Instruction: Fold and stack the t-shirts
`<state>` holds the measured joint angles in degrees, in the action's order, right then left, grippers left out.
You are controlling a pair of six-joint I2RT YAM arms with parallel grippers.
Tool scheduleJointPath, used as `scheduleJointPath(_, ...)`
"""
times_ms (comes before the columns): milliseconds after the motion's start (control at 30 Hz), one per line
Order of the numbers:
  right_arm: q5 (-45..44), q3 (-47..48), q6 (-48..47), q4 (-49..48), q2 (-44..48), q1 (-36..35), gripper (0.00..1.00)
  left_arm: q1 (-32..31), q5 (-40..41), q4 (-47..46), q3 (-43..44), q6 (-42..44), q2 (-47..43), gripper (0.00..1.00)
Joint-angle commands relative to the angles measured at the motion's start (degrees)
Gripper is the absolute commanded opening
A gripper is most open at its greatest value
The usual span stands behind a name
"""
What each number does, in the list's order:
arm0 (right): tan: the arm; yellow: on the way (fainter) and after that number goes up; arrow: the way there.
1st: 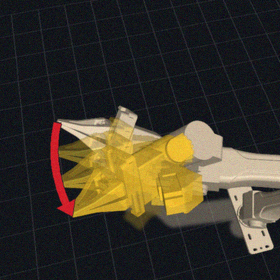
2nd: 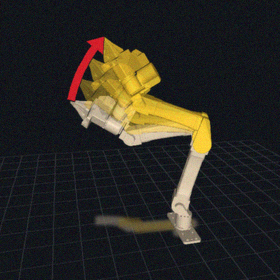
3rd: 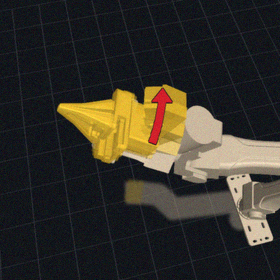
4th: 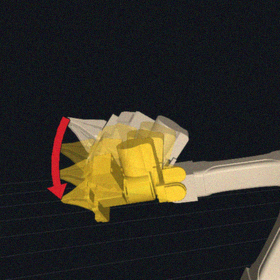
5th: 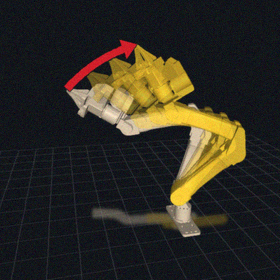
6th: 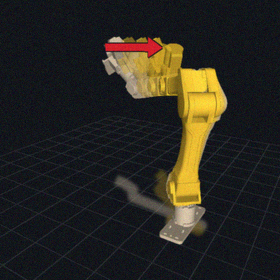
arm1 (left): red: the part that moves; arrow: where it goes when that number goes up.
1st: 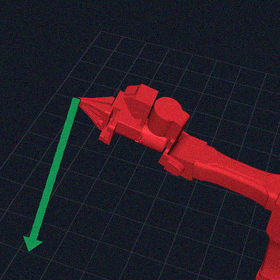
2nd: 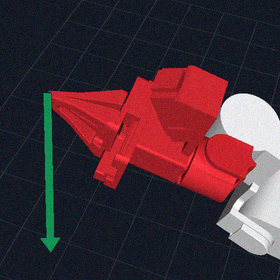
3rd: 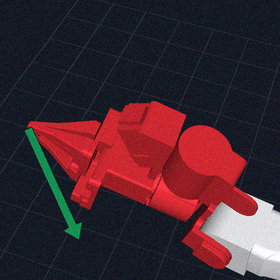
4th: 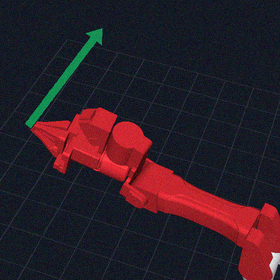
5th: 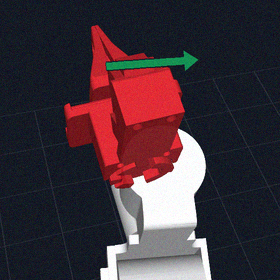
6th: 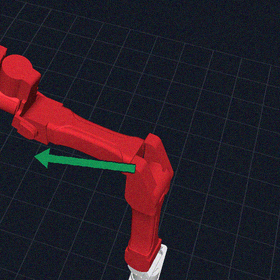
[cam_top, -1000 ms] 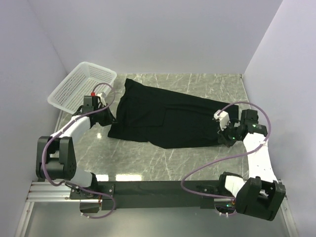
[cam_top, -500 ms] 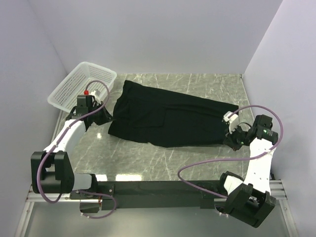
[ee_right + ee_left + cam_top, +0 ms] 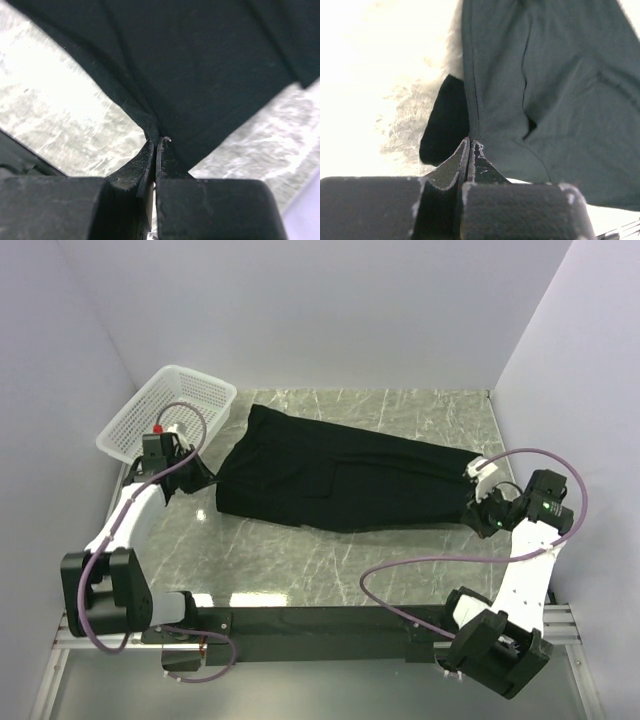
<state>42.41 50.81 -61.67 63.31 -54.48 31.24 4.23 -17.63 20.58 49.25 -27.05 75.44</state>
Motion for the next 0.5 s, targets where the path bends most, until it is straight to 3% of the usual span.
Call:
scheduleJointPath(0, 2.58, 4.03, 2.34, -3.27, 0.51, 2.06, 0.00, 1.74, 0.14, -1.68, 2.51, -2.12, -4.77, 0.01)
scheduleJointPath(200, 2.24, 4.57, 6.64, -8.63, -1.50, 5.23, 0.00, 4.03, -3.90, -1.33, 5.49, -4.24, -2.24, 0.01)
scheduleJointPath(467, -0.40, 3.69, 10.34, -14.78, -7.22, 5.49, 0.00, 4.30, -11.11, 0.87, 12.88, -3.10, 8.75, 0.01)
